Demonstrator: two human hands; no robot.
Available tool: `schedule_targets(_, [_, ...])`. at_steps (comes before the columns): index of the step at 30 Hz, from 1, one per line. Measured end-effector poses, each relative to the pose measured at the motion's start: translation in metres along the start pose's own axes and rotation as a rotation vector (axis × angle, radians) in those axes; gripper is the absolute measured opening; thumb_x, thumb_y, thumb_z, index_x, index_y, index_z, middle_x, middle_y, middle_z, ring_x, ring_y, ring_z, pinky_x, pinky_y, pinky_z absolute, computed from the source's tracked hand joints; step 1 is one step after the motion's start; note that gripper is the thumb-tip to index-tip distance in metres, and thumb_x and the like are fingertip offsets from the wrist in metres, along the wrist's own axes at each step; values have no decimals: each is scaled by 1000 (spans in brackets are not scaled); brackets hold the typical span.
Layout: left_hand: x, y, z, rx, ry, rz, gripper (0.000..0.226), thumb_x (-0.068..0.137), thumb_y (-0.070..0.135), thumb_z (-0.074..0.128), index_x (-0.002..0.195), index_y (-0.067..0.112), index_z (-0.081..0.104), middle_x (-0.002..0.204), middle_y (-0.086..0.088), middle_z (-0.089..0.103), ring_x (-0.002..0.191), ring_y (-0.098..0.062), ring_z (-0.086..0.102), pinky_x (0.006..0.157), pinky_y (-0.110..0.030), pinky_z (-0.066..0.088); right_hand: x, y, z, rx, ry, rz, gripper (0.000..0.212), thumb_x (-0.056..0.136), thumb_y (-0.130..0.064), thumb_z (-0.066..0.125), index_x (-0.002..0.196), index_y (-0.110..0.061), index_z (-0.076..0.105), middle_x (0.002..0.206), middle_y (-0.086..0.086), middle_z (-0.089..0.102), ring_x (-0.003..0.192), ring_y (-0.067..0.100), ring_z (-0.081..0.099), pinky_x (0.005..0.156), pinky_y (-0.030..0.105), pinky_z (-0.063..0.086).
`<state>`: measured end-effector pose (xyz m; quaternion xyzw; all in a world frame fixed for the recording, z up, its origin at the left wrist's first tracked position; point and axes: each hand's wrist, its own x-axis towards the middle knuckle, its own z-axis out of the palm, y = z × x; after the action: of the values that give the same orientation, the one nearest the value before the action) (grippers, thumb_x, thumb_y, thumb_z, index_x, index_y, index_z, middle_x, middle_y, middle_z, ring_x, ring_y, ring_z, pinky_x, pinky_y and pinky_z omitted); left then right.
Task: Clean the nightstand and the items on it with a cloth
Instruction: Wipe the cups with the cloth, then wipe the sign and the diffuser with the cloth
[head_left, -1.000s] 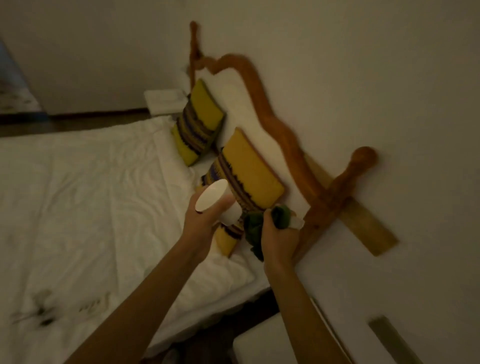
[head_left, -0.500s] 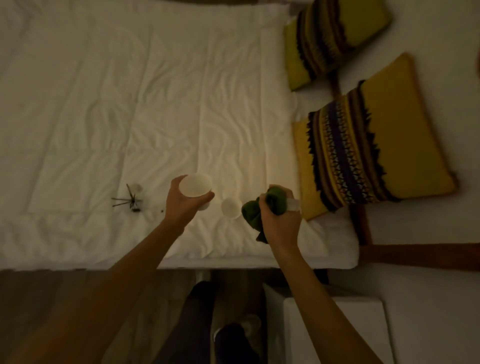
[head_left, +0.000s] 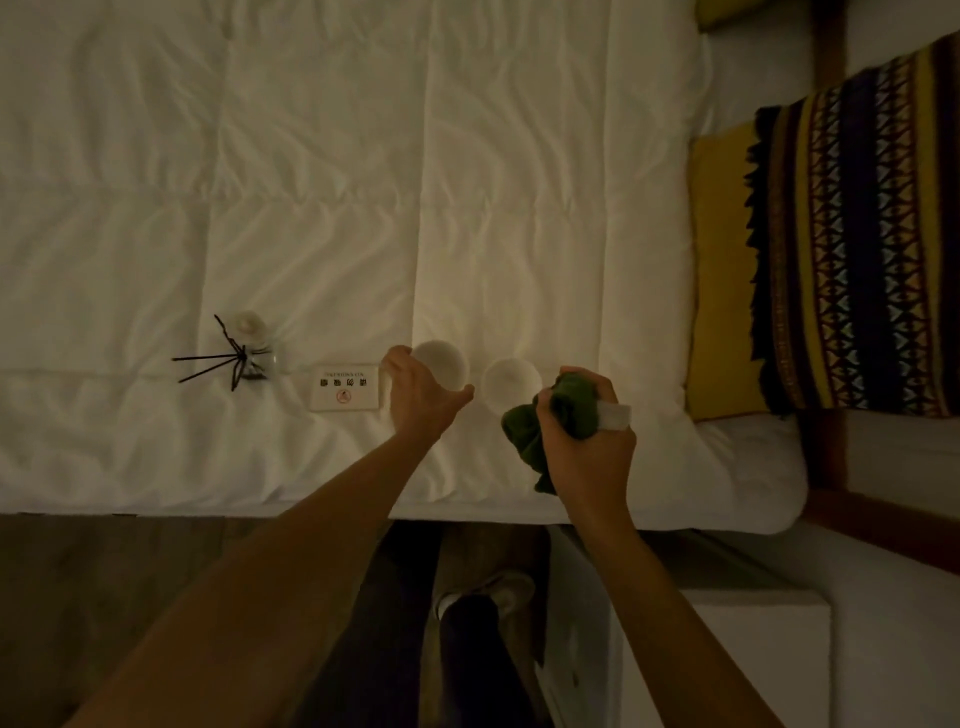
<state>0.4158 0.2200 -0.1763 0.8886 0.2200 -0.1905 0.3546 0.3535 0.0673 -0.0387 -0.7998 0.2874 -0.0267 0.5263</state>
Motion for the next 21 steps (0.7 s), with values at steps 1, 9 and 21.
schedule_targets(1, [3,-3,3,1,-14,5,104,54,39,95,128,0,34,127,-15,42,116,-30,48,88,-30,47,1,4,3,-6,3,7,35,88,-9,73,111,-32,61,82,-19,71,81,-5,69,68,7,54])
schedule_targets(9, [-5,-16,-12,38,-144,52,124,50,58,91,141,10,22,135,-11,36,124,-28,46,95,-45,52,5,-4,33,18,-28,47,33,87,-17,74,111,-37,62,87,-17,70,84,-2,70,73,14,57])
schedule_targets(21, [41,-98,-100,676,-261,244,86,73,29,82,144,13,37,147,-10,41,136,-31,36,104,-51,42,0,-10,54,64,-95,74,30,88,-20,75,108,-40,64,82,-21,71,80,2,72,70,32,64])
